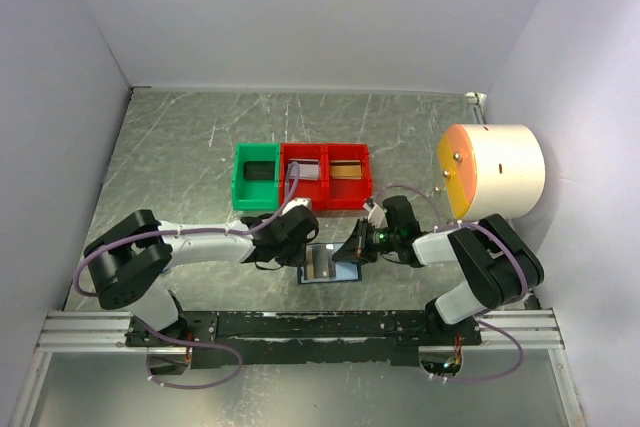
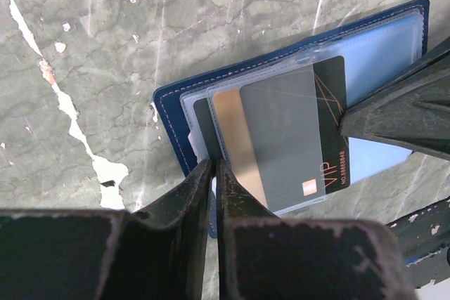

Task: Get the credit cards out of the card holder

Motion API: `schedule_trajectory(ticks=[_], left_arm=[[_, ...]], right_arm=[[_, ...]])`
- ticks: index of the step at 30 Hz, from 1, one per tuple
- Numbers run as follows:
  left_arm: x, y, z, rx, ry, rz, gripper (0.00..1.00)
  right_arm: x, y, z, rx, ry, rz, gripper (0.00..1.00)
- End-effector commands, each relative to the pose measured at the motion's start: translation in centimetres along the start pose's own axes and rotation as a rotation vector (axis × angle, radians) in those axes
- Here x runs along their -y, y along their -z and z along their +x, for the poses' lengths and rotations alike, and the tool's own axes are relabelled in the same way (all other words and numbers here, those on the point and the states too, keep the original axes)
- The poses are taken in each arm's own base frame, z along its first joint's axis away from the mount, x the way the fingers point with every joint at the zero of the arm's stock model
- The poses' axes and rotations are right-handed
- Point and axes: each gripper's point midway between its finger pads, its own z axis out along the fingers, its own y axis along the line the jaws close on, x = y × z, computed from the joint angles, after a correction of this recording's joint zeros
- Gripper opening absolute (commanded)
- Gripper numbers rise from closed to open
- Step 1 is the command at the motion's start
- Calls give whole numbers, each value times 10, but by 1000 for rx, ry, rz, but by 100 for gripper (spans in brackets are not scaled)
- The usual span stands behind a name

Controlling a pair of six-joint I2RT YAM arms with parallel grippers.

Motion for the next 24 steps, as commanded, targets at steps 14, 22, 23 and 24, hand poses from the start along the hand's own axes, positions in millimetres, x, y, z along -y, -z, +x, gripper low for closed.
schedule_trajectory(ticks=[14, 22, 23, 24], left_arm=[[-11, 12, 3, -17, -57, -79, 29], [35, 31, -25, 43, -78, 98, 37], [41, 31, -25, 42, -83, 125, 37], [47, 30, -25, 39, -87, 154, 37]], right_arm=[[12, 12, 0, 11, -2, 32, 0], [11, 10, -2, 17, -10, 27, 0], [11, 10, -2, 17, -12, 26, 0], [11, 10, -3, 20, -13, 24, 0]])
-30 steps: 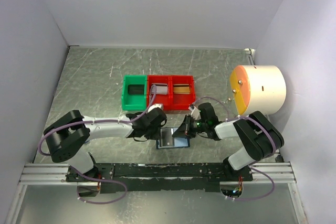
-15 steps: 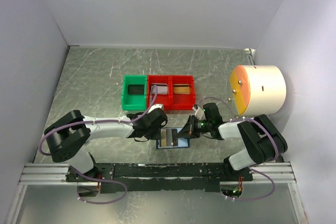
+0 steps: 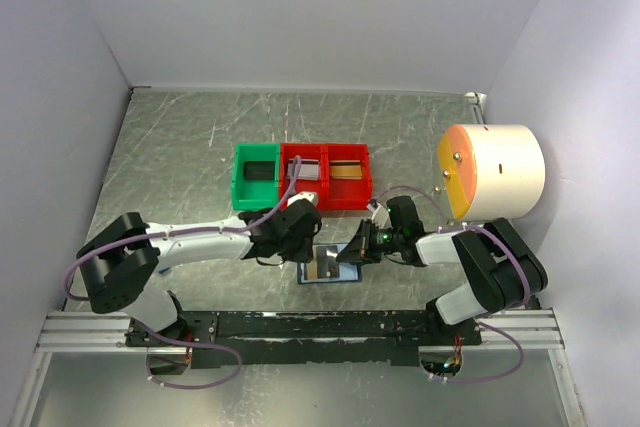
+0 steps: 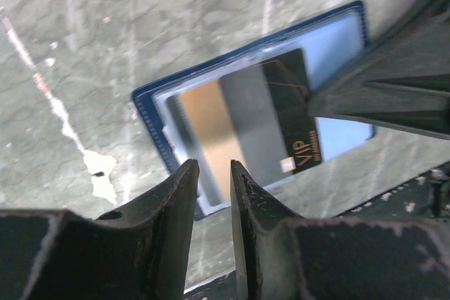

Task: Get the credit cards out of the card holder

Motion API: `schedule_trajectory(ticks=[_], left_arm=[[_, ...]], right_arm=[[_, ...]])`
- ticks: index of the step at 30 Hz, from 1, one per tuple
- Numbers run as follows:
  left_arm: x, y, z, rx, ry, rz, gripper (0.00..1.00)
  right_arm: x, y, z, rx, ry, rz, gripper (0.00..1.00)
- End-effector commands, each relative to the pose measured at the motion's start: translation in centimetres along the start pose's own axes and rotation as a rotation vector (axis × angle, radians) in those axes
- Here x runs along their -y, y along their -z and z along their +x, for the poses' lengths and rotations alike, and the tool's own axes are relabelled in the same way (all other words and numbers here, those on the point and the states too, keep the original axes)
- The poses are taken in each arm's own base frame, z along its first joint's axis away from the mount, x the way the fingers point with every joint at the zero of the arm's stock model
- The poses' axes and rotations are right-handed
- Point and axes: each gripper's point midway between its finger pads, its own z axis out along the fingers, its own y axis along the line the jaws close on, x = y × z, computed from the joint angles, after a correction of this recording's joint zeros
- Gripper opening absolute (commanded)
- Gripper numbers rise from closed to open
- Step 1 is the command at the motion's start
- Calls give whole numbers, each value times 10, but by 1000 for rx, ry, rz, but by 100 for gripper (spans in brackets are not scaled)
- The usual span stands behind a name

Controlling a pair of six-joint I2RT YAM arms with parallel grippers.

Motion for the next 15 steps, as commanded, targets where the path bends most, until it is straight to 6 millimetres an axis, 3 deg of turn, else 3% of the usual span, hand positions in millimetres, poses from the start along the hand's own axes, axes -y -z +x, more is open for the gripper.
schedule_trajectory(ticks=[1, 6, 15], left_arm=[[39, 9, -12, 18, -40, 169, 37], [46, -7, 1, -44, -58, 198, 36], [2, -32, 34, -147, -54, 1, 20]], right_arm=[[2, 0, -3, 17, -10, 0, 0], [1, -3, -2, 8, -20, -16, 0], [-5, -4, -6, 13, -20, -38, 0]])
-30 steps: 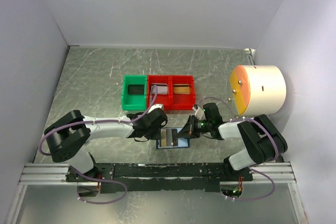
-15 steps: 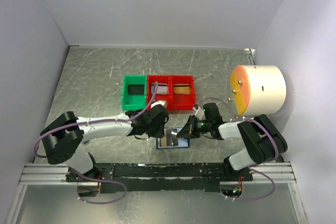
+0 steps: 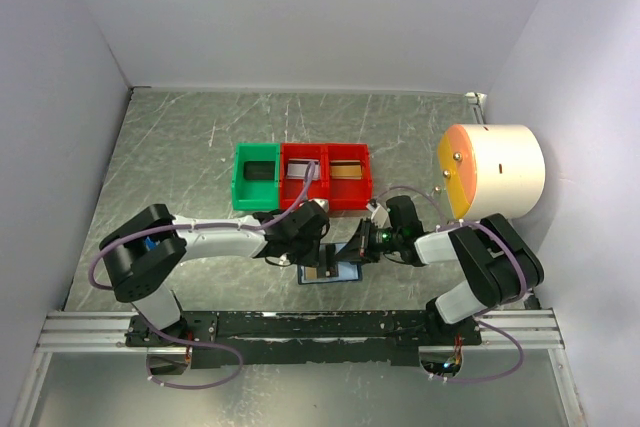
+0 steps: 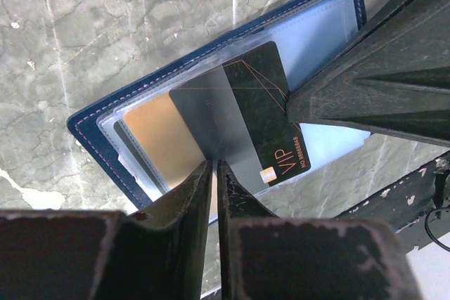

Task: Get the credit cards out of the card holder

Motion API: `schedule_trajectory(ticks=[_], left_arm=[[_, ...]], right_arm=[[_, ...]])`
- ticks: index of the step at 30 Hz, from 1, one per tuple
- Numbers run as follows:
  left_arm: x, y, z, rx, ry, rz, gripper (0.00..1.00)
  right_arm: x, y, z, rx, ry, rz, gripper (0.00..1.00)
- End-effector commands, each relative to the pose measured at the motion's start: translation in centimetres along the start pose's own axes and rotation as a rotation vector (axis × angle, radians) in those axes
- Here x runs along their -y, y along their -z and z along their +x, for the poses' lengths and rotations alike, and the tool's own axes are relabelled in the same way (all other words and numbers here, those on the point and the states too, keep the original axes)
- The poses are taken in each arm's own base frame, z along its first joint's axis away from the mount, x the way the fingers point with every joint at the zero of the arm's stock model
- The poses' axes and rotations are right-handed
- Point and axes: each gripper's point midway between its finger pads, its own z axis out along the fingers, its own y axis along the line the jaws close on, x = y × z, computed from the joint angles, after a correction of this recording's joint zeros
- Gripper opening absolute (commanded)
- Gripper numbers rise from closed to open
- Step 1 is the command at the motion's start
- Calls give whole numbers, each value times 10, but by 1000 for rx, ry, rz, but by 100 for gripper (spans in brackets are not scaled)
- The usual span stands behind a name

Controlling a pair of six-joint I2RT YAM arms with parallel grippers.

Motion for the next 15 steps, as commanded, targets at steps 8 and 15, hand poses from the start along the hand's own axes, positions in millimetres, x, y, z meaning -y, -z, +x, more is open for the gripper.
schedule_trajectory(ticks=[8, 15], left_arm=[[-28, -8, 23, -74, -23, -127, 17], [-31, -10, 25, -83, -28, -140, 15]], right_arm=[[0, -3, 1, 22, -45, -41, 24], [6, -10, 7, 2, -50, -22, 26]])
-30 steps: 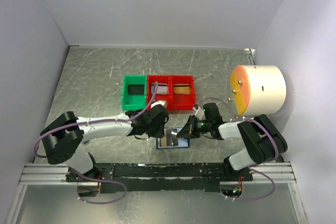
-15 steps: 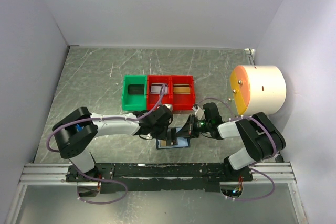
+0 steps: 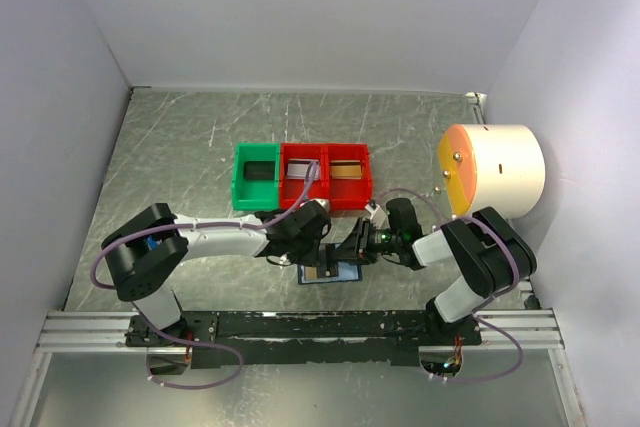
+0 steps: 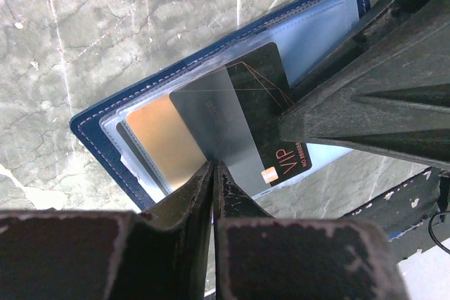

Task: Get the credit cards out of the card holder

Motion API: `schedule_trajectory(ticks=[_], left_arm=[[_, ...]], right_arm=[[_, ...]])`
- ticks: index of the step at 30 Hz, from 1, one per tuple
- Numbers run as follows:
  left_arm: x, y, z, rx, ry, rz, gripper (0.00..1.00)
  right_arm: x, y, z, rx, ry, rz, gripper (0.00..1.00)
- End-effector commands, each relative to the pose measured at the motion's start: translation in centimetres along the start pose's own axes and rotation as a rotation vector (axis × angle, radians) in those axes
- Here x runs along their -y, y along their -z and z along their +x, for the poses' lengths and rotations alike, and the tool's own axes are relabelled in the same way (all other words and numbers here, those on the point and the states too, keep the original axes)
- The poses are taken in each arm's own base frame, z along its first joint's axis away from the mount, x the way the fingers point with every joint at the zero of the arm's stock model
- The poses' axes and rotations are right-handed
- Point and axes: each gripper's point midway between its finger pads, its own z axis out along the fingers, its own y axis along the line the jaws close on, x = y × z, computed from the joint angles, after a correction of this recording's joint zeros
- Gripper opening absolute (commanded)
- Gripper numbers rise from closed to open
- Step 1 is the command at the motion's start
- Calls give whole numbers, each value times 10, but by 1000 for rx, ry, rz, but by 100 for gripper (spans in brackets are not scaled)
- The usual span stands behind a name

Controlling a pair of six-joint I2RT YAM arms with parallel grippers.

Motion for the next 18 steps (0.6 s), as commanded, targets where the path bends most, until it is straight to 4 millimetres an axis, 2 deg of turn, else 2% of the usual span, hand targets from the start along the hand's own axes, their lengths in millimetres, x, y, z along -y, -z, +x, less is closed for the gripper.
schedule_trajectory(ticks=[1, 6, 13, 18], left_arm=[[-28, -8, 24, -72, -25, -119, 15], [-30, -8, 23, -70, -20, -131, 15], [-32, -6, 24, -65, -9, -136, 15], [-30, -6, 24, -60, -5, -115, 15]], right_arm=[[11, -5, 6, -8, -13, 28, 25], [5, -6, 3, 3, -2, 8, 1], [18, 9, -1, 44, 54, 134, 0], [14, 14, 4, 35, 54, 92, 0]])
